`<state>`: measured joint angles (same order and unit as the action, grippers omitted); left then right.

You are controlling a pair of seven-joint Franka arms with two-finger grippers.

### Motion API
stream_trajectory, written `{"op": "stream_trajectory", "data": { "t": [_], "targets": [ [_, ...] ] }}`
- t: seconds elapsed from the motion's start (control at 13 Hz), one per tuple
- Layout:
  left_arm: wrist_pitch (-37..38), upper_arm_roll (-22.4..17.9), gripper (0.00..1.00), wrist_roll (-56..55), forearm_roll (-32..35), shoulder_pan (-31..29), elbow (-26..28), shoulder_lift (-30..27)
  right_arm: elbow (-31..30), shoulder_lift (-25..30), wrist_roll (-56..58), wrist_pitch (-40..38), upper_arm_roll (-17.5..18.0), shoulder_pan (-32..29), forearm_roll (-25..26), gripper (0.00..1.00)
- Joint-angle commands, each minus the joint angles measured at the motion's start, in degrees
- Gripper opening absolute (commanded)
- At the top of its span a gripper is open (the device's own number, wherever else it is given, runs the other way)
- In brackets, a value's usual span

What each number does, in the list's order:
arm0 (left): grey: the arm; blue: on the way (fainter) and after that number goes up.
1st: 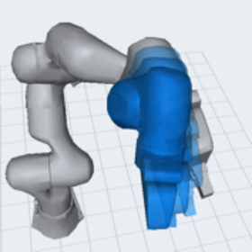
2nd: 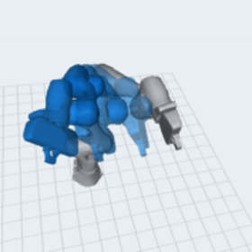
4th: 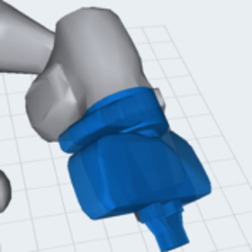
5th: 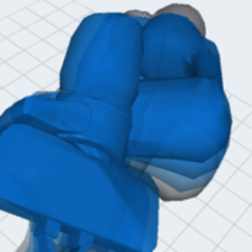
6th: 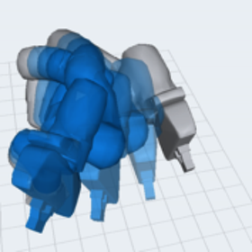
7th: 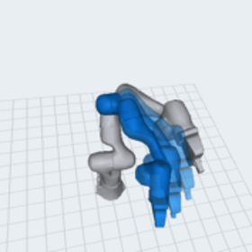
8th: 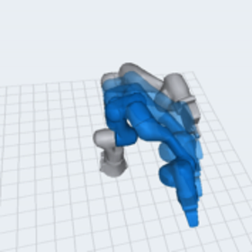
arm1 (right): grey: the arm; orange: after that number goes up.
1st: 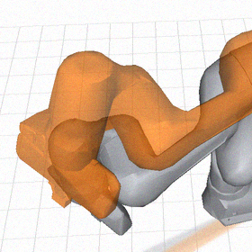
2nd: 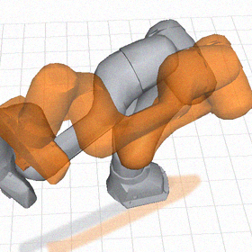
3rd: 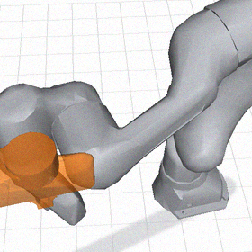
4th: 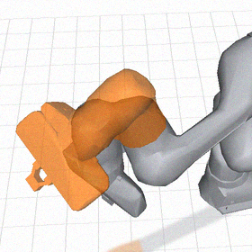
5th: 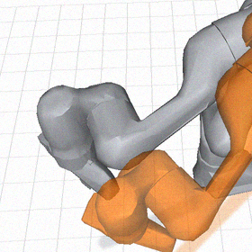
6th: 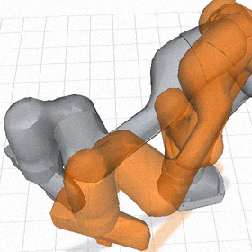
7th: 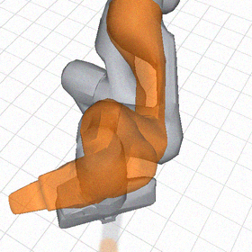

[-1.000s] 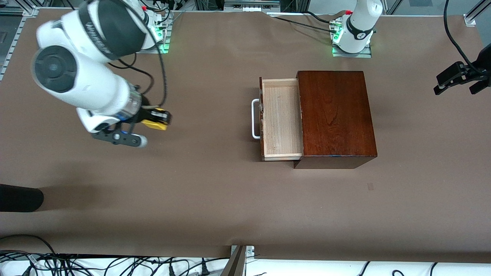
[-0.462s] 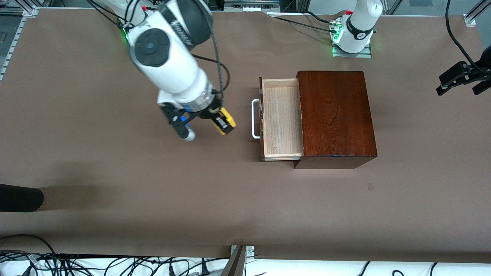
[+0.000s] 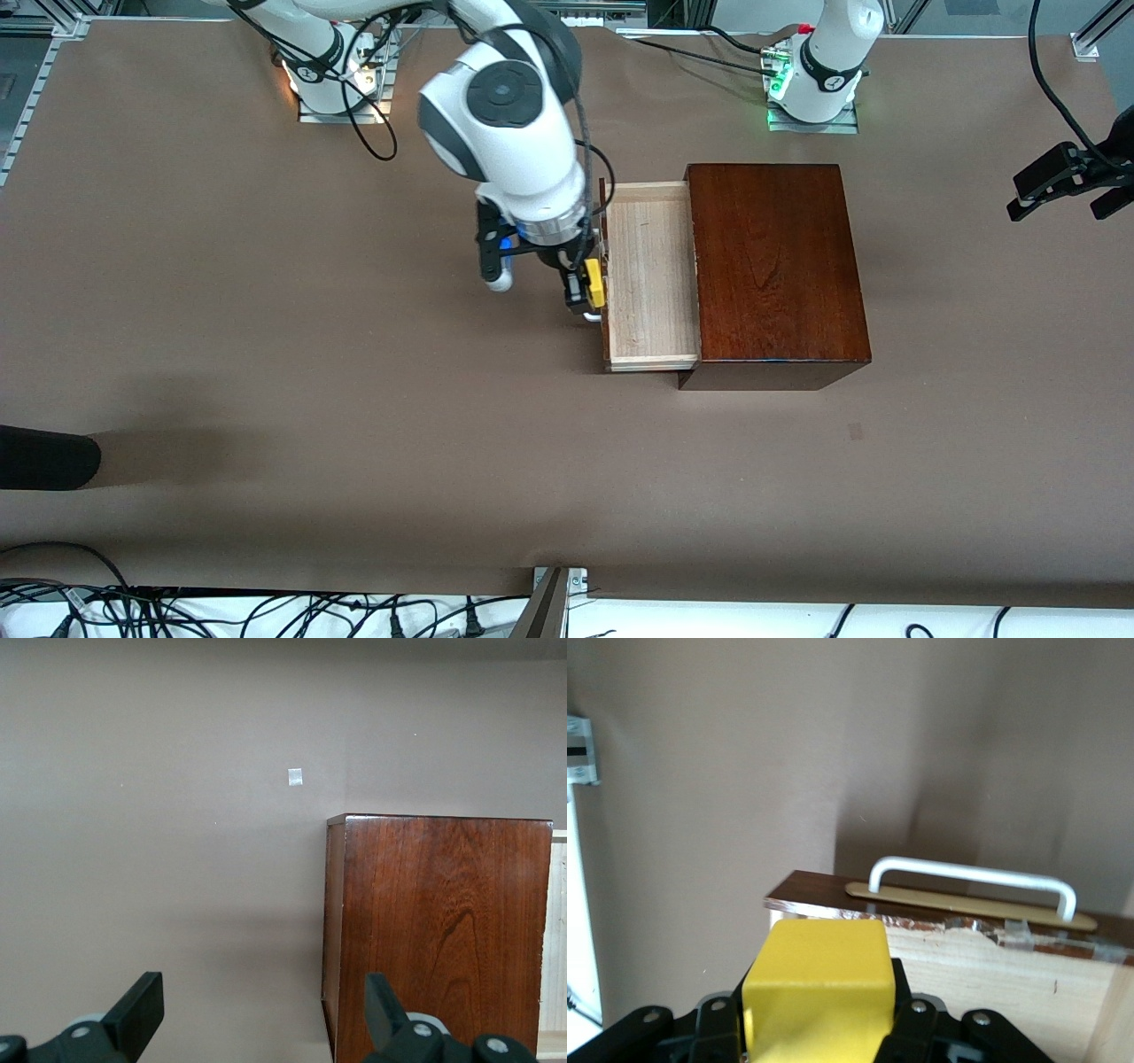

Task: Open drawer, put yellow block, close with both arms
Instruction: 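Carry the yellow cube with the right gripper over the open drawer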

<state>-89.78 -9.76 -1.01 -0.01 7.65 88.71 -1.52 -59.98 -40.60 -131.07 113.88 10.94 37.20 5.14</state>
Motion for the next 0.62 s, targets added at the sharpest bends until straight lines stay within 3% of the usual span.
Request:
{"op": "stream_trajectory", "data": {
  "t": [0.0, 0.38, 0.54],
  "targets": [
    [1.0, 0.2, 1.00, 0.2, 0.1, -0.3, -2.0, 1.1, 2.6, -2.4, -7.4, 1.0, -0.5, 2.4, 1.4, 0.09],
    [1.1, 0.3, 1.00, 0.2, 0.2, -0.3, -2.0, 1.2, 2.6, -6.1, -14.4, 6.5, -6.9, 11.1, 1.4, 0.09],
    [1.1, 0.3, 1.00, 0.3, 0.2, -0.3, -1.9, 1.2, 2.6, -7.8, -14.4, 7.1, -7.9, 12.6, 1.4, 0.10]
  ]
}}
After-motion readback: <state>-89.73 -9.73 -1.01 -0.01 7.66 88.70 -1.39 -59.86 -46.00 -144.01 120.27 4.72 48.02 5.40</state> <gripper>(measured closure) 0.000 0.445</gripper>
